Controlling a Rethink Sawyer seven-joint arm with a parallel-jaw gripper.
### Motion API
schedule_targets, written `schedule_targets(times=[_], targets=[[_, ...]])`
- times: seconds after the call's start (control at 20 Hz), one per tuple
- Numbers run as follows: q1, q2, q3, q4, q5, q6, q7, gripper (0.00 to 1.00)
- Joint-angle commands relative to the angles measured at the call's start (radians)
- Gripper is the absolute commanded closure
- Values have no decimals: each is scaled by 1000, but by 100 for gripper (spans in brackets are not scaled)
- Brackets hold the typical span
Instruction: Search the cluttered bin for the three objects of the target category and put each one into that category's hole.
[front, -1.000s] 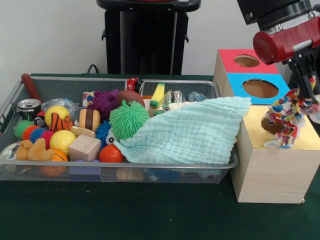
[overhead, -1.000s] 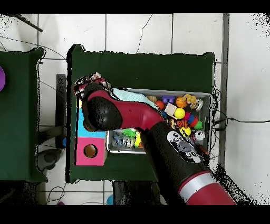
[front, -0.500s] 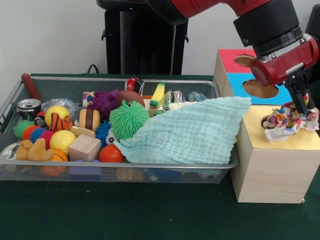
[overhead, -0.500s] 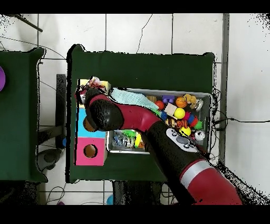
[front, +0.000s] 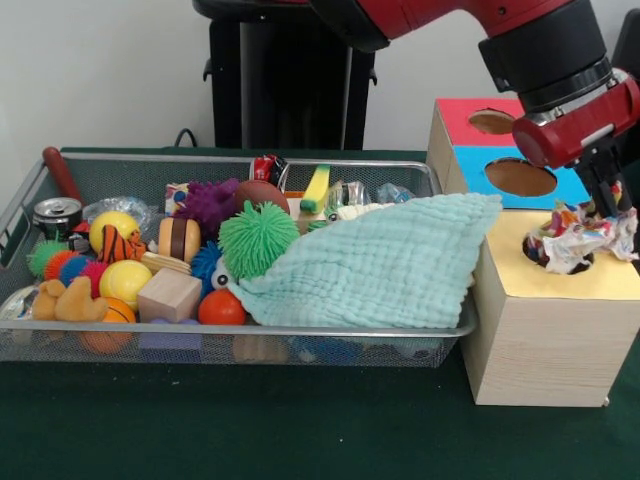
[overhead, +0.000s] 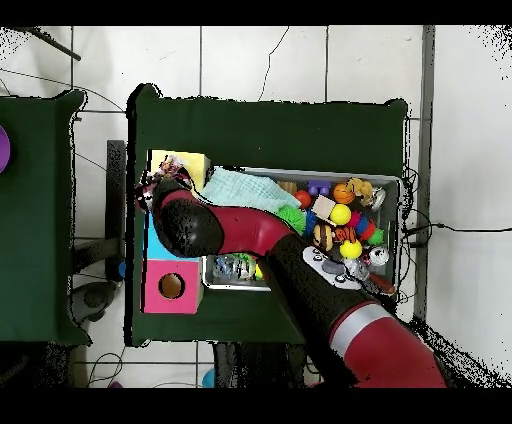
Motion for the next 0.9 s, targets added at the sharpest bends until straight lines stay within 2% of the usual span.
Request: schedule_targets(times=[0.05,0.25,0.5,0.7,0.9], targets=[[51,-59,-115,-8,-49,55,132,100],[97,-90,-191,-32,-55,69,116,100],[119,-102,-264,-61,-84,94,82,100],[53,-86,-226,-43,-114,147,41,100],[6,-66,-209,-45,-158,148,13,100]])
